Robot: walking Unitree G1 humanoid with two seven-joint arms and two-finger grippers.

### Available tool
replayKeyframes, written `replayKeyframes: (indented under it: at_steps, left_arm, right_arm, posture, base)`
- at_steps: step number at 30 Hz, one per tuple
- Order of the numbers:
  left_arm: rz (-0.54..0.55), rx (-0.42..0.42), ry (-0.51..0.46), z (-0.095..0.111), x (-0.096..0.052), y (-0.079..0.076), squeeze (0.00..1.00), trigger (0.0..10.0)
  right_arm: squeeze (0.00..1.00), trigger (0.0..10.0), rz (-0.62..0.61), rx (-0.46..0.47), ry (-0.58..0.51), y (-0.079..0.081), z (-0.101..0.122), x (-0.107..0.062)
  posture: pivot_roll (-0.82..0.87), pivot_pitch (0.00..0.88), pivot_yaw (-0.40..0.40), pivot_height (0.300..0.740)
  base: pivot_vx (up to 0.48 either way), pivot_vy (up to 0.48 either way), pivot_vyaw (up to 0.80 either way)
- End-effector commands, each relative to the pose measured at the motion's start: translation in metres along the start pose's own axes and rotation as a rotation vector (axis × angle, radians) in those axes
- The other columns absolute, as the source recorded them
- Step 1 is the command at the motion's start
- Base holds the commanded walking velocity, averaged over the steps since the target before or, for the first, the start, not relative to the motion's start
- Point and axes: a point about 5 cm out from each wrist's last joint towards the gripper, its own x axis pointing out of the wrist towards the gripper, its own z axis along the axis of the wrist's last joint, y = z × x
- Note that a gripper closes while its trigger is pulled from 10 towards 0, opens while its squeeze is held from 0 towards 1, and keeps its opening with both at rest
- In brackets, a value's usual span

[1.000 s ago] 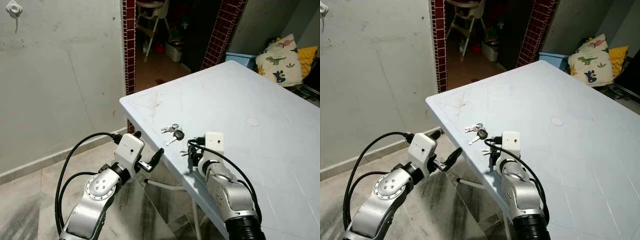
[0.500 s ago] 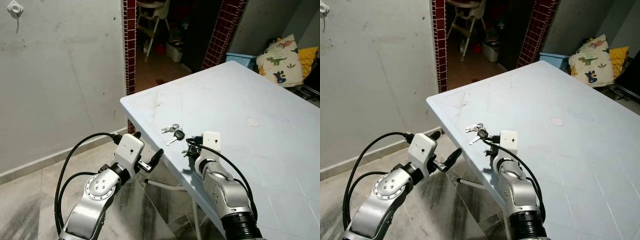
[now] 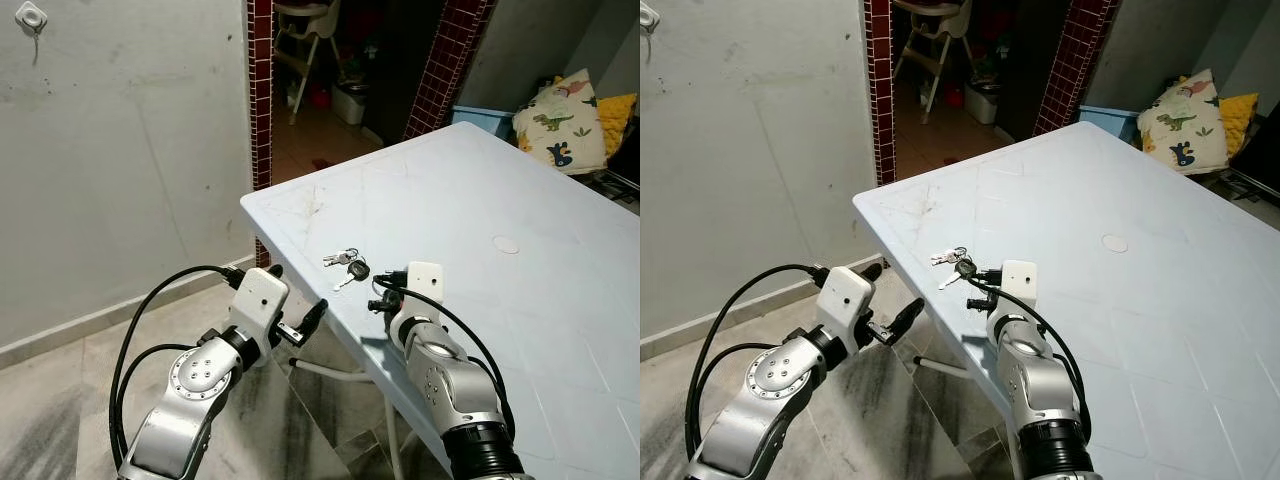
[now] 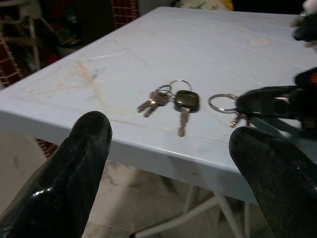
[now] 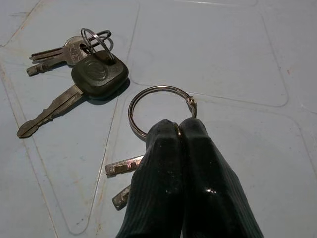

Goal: Hang keys on a hook

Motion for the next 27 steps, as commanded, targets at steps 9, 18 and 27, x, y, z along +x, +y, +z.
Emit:
replayKeyframes:
  at_steps: [9, 18, 27]
  left_arm:
    - [-0.140, 0.009, 0.000, 0.003, -0.001, -0.020, 0.00, 10.0]
    - [-0.203, -0.022, 0.108, -0.011, -0.007, -0.023, 0.00, 10.0]
    - [-0.219, -0.021, 0.132, -0.013, -0.008, -0.023, 0.00, 10.0]
  right_arm:
    - [0.00, 0.0, -0.037, 0.010, 0.026, -0.008, -0.004, 0.003]
    - [0.00, 0.0, -0.044, 0.006, 0.020, -0.009, -0.004, 0.004]
    - [0.00, 0.0, -0.044, 0.005, 0.006, -0.009, -0.001, 0.005]
  posture:
    - [0.17, 0.000, -0.093, 0.740]
    - [0.17, 0.000, -0.088, 0.740]
    - [0.17, 0.000, -0.088, 0.740]
  base:
    - [0.000, 0.000, 0.00]
    - [0.000, 0.000, 0.00]
    - [0.000, 0.000, 0.00]
